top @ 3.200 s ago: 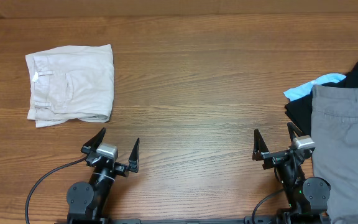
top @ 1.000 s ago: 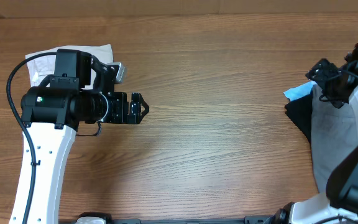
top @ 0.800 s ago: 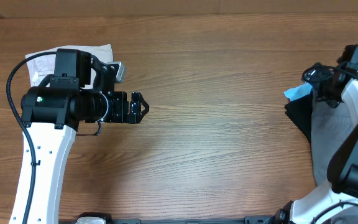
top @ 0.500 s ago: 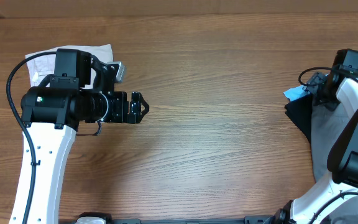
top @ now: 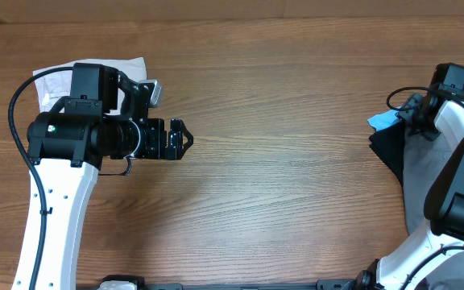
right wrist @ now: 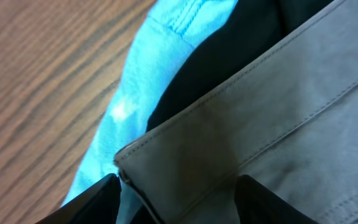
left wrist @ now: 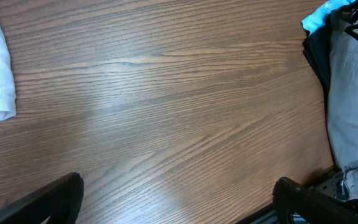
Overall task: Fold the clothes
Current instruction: 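Grasp the grey shorts with the right gripper and drag them leftward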
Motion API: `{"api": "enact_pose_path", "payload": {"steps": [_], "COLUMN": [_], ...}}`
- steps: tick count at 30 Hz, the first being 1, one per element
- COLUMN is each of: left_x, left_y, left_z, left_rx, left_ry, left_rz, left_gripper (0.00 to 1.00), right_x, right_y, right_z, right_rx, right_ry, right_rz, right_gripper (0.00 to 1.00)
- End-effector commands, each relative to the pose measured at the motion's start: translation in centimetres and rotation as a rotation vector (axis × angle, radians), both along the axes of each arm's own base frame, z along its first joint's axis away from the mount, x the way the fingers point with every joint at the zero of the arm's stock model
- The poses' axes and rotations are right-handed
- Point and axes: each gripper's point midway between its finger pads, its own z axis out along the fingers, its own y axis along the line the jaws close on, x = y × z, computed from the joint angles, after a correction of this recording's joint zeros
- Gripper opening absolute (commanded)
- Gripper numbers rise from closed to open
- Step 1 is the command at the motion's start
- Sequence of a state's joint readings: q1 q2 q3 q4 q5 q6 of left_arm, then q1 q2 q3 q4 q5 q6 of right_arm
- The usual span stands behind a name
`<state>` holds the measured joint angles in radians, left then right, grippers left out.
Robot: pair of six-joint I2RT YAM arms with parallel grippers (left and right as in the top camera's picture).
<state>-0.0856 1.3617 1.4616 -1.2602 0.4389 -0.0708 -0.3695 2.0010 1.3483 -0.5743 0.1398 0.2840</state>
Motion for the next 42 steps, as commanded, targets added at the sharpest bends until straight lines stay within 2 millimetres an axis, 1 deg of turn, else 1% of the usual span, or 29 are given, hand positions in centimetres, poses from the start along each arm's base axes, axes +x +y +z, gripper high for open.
{"api": "enact_pose_path", "payload": {"steps": [1,3,6,7,8,9,10,11,13,15,21,22,23,24,26,27,30,33,36,38,39,42], "left_x": [0.4,0.4,0.4,0.4,0.4,0.4,0.4,0.4,0.4,0.4,0.4,0.4,0.4,0.4,0.4,0.4,0.4,0.4,0.0,-0.4,-0.4,-0.5], "left_y": [-0.5,-0.5,-0.5,-0.5,-0.5,-0.5,-0.5,-0.5,-0.5,-0.5,-0.5,-0.5,-0.5,-0.5,-0.5,-0.5,-0.6,-0.6,-0.6,-0.4,-0.3,0.2], "left_z": [1.0,1.0,1.0,1.0,1.0,1.0,1.0,1.0,1.0,1.0,1.0,1.0,1.0,1.0,1.0,1.0,1.0,1.0,0.8,0.8,0.8,1.3], "left_rx": [-0.020,-0.019,-0.019,-0.019,-0.019,-0.019,-0.019,-0.019,-0.019,-0.019,-0.019,-0.019,-0.019,-0.019,-0.019,-0.020,-0.022,-0.022,-0.021,-0.018,-0.018,-0.014], "left_ry": [-0.029,-0.030,-0.030,-0.030,-0.030,-0.030,-0.030,-0.030,-0.030,-0.030,-0.030,-0.030,-0.030,-0.030,-0.030,-0.029,-0.029,-0.029,-0.012,0.002,0.004,0.004], "left_rz": [-0.024,-0.023,-0.023,-0.023,-0.023,-0.023,-0.023,-0.023,-0.023,-0.024,-0.024,-0.024,-0.024,-0.024,-0.024,-0.024,-0.025,-0.025,-0.026,-0.024,-0.021,-0.011], "left_gripper": [1.00,1.00,1.00,1.00,1.00,1.00,1.00,1.00,1.00,1.00,1.00,1.00,1.00,1.00,1.00,1.00,1.00,1.00,1.00,1.00,1.00,1.00], "right_x": [0.5,0.3,0.0,-0.1,-0.2,-0.3,-0.2,-0.2,0.2,0.6,1.7,1.8,1.8,1.9,2.2,2.3,2.8,3.0,3.0,3.1,3.2,3.2], "right_y": [-0.4,-0.5,-0.8,-1.1,-1.4,-1.5,-1.6,-1.6,-1.7,-1.9,-1.9,-1.9,-1.8,-1.7,-1.0,-0.6,1.6,4.4,7.7,10.7,12.0,17.4], "right_z": [-0.9,-1.3,-1.7,-1.7,-1.6,-1.5,-1.3,-1.1,-0.4,0.9,6.1,7.1,8.1,9.0,11.3,12.2,15.8,19.3,21.6,22.4,22.5,22.1], "right_rx": [-0.020,-0.027,-0.052,-0.067,-0.084,-0.091,-0.096,-0.096,-0.099,-0.108,-0.125,-0.130,-0.133,-0.132,-0.114,-0.102,-0.033,0.036,0.092,0.126,0.136,0.175], "right_ry": [0.019,0.035,0.063,0.069,0.075,0.078,0.077,0.074,0.058,0.035,-0.060,-0.079,-0.102,-0.125,-0.190,-0.218,-0.332,-0.438,-0.501,-0.517,-0.516,-0.485], "right_rz": [-0.001,0.002,0.031,0.025,0.017,0.015,0.012,0.009,0.010,0.008,0.010,0.007,0.010,0.013,0.034,0.046,0.114,0.200,0.291,0.360,0.388,0.500], "right_gripper": [0.63,0.66,0.66,0.63,0.57,0.45,0.36,0.33,0.32,0.32,0.32,0.29,0.24,0.17,0.06,0.04,0.04,0.04,0.04,0.04,0.04,0.04]}}
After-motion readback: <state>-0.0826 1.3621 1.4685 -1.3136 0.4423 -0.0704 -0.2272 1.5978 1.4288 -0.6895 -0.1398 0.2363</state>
